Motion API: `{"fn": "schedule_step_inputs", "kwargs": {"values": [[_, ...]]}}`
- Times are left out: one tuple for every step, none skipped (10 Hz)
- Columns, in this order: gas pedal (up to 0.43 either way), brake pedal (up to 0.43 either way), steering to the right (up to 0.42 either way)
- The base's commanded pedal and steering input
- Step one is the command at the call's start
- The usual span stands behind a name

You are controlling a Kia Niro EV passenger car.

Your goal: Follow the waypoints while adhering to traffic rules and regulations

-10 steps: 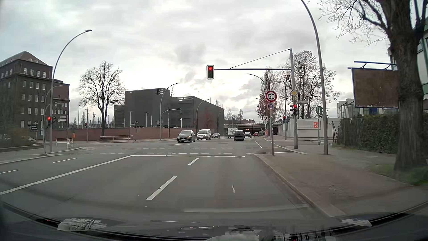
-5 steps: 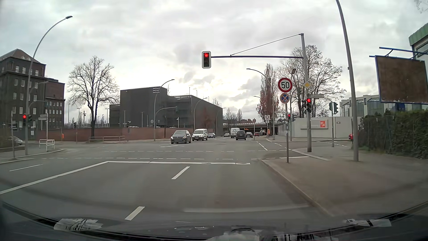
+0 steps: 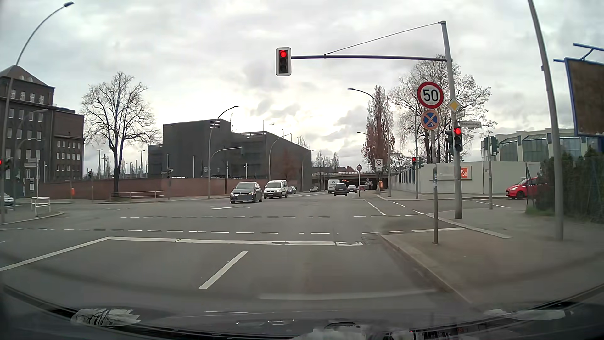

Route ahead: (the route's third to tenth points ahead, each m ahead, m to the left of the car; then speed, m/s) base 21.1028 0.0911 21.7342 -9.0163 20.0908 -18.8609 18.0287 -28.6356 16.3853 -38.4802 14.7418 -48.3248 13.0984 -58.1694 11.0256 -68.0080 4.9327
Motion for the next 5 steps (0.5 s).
{"fn": "schedule_step_inputs", "kwargs": {"values": [[0.000, 0.341, 0.008], [0.000, 0.341, 0.008], [0.000, 0.341, 0.008], [0.000, 0.341, 0.006], [0.000, 0.341, 0.005]]}}
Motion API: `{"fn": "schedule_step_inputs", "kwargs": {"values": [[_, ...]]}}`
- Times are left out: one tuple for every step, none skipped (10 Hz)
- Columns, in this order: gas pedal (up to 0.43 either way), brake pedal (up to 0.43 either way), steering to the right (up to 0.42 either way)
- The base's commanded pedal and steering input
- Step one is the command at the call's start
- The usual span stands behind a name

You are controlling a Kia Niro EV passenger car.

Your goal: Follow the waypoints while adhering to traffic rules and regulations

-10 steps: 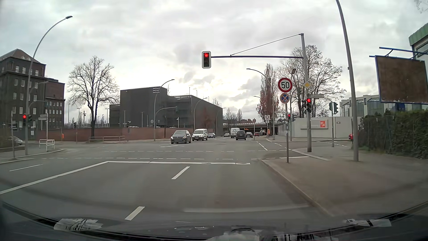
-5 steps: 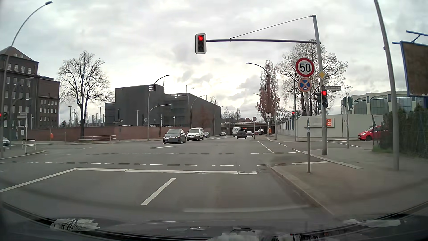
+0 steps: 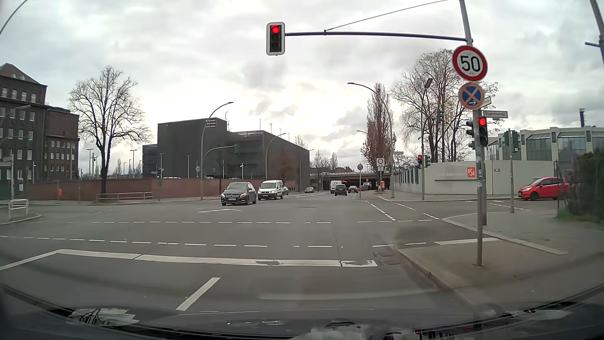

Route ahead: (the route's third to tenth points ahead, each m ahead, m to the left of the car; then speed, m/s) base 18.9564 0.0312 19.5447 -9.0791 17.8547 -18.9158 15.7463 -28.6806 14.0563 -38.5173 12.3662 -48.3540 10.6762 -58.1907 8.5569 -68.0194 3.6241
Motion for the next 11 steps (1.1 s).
{"fn": "schedule_step_inputs", "kwargs": {"values": [[0.000, 0.341, 0.004], [0.000, 0.341, 0.003], [0.000, 0.348, 0.003], [0.000, 0.341, 0.003], [0.000, 0.348, 0.003], [0.000, 0.341, 0.002], [0.000, 0.335, 0.000], [0.000, 0.329, -0.001], [0.000, 0.323, -0.002], [0.000, 0.317, -0.002], [0.000, 0.311, -0.004]]}}
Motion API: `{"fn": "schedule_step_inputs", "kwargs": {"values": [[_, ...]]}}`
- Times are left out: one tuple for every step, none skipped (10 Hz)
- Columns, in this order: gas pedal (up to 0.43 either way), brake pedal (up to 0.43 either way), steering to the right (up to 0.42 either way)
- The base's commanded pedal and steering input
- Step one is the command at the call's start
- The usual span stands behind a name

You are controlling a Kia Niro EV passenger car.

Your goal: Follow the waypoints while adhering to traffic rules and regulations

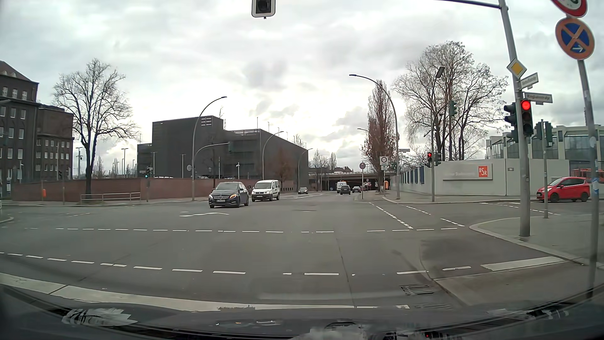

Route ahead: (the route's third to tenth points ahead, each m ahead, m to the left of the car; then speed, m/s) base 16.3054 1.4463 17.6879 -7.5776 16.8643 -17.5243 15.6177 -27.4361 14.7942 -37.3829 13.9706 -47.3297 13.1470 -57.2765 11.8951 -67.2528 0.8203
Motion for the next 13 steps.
{"fn": "schedule_step_inputs", "kwargs": {"values": [[0.000, 0.311, -0.004], [0.000, 0.311, -0.005], [0.000, 0.311, -0.005], [0.000, 0.311, -0.006], [0.000, 0.311, -0.006], [0.000, 0.305, -0.006], [0.000, 0.293, -0.006], [0.000, 0.299, -0.006], [0.000, 0.299, -0.006], [0.000, 0.311, -0.006], [0.000, 0.323, -0.010], [0.000, 0.335, -0.016], [0.000, 0.348, -0.021]]}}
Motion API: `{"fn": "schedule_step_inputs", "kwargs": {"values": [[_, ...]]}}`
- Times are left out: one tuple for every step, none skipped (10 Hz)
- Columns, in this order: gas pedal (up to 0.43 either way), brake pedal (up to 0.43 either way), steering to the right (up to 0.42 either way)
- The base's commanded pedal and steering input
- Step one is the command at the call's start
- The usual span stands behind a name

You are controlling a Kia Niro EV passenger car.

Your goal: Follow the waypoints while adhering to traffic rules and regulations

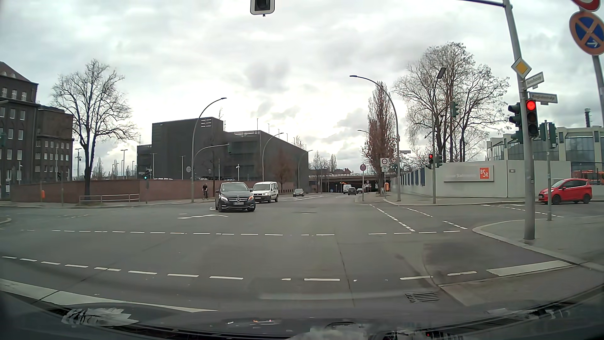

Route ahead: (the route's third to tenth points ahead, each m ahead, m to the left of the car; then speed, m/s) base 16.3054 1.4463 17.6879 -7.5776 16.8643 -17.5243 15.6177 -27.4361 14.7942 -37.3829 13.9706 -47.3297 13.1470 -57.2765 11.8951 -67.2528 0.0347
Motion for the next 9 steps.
{"fn": "schedule_step_inputs", "kwargs": {"values": [[0.000, 0.360, -0.021], [0.000, 0.366, -0.021], [0.000, 0.378, -0.020], [0.000, 0.384, -0.020], [0.000, 0.390, -0.020], [0.000, 0.390, -0.020], [0.000, 0.390, -0.019], [0.000, 0.390, -0.018], [0.000, 0.390, -0.015]]}}
